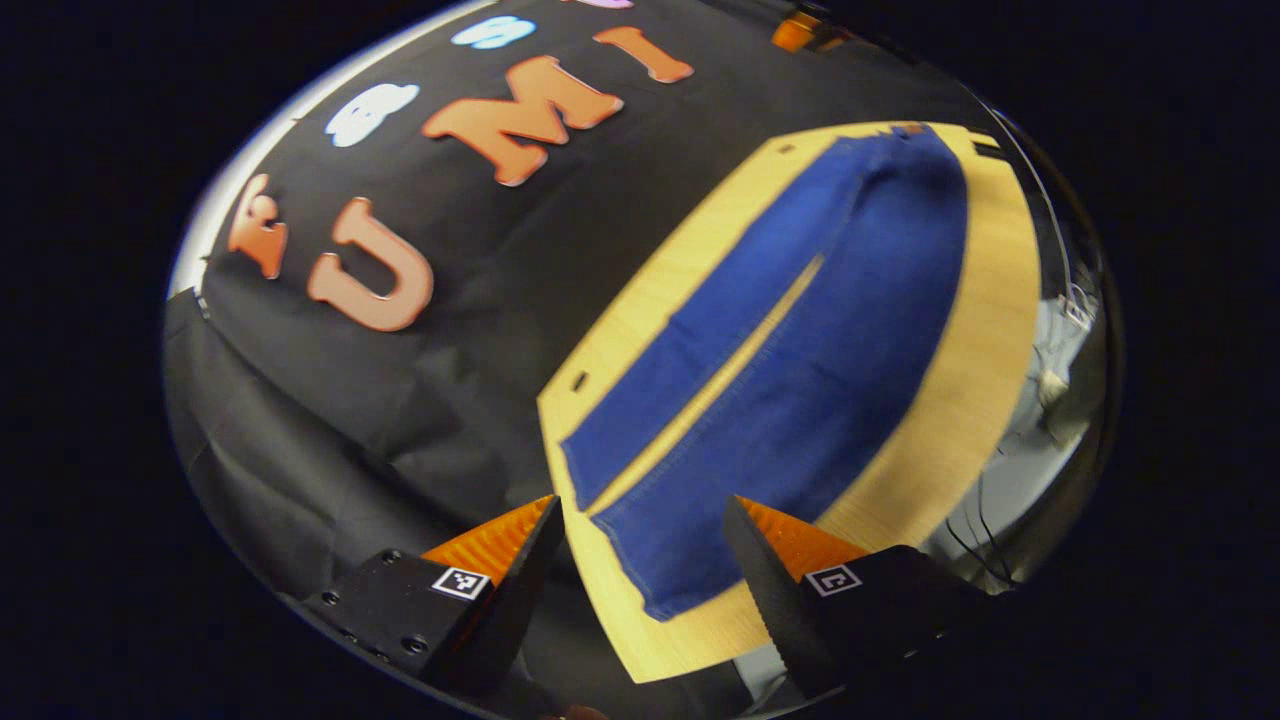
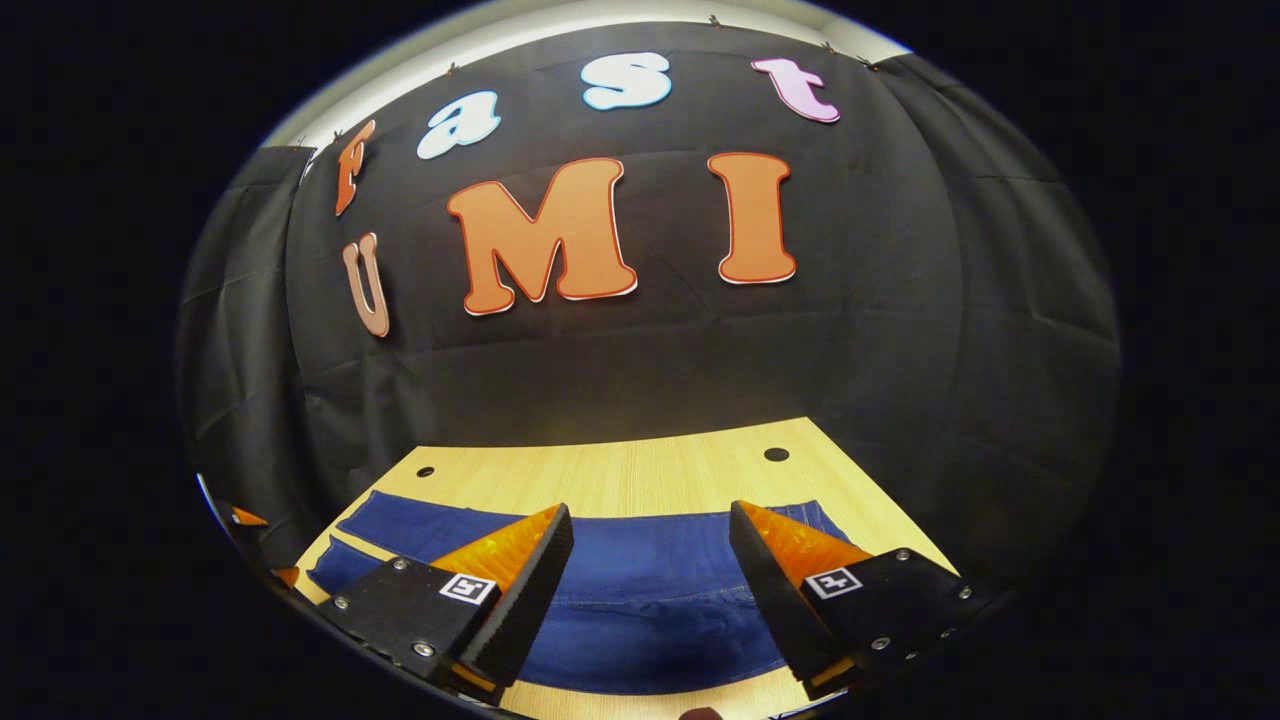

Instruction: Grasp the waist and the cuffs of the jeans and fold them to make the two legs overlap; first hold the waist and fold one-third of the jeans toward the cuffs, then hold the cuffs and fold the remaining one-third in the same direction to finish folding.

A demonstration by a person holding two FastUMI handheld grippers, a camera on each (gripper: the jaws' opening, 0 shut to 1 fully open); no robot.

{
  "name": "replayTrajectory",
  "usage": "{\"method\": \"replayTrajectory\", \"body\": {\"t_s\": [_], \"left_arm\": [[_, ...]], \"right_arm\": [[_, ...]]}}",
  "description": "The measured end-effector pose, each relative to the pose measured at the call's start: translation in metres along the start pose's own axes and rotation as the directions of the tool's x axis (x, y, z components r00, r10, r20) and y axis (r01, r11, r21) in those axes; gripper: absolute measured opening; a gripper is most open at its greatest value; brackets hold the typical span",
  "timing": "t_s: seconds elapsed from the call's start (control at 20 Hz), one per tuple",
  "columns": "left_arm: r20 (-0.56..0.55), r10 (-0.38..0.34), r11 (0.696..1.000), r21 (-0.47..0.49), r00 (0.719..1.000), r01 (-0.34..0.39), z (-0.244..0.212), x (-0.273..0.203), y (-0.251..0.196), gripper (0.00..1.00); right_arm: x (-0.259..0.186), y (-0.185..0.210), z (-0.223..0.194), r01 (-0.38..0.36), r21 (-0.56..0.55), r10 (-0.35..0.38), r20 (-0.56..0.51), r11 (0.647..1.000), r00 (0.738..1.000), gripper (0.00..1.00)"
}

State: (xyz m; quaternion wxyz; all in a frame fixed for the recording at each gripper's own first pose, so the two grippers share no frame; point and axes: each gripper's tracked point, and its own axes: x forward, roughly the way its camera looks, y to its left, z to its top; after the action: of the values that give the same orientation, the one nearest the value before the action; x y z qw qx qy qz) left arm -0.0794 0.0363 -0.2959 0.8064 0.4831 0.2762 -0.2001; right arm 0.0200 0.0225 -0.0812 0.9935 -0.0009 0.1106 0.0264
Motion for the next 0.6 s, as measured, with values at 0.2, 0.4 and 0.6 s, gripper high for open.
{"method": "replayTrajectory", "body": {"t_s": [0.2, 0.4, 0.6], "left_arm": [[-0.081, -0.096, 0.986, 0.132, 0.992, 0.106, -0.032, 0.016, -0.04, 0.99], [-0.136, -0.155, 0.946, 0.266, 0.979, 0.187, -0.045, 0.034, -0.061, 0.98], [-0.151, -0.169, 0.91, 0.356, 0.974, 0.213, -0.046, 0.05, -0.067, 0.98]], "right_arm": [[0.002, -0.005, -0.012, 0.012, -0.011, -0.012, -0.039, 1.0, 0.999, 0.97], [0.003, -0.01, -0.019, 0.024, -0.006, -0.024, -0.063, 1.0, 0.998, 0.97], [0.001, -0.014, -0.022, 0.03, 0.005, -0.03, -0.067, 1.0, 0.997, 0.97]]}}
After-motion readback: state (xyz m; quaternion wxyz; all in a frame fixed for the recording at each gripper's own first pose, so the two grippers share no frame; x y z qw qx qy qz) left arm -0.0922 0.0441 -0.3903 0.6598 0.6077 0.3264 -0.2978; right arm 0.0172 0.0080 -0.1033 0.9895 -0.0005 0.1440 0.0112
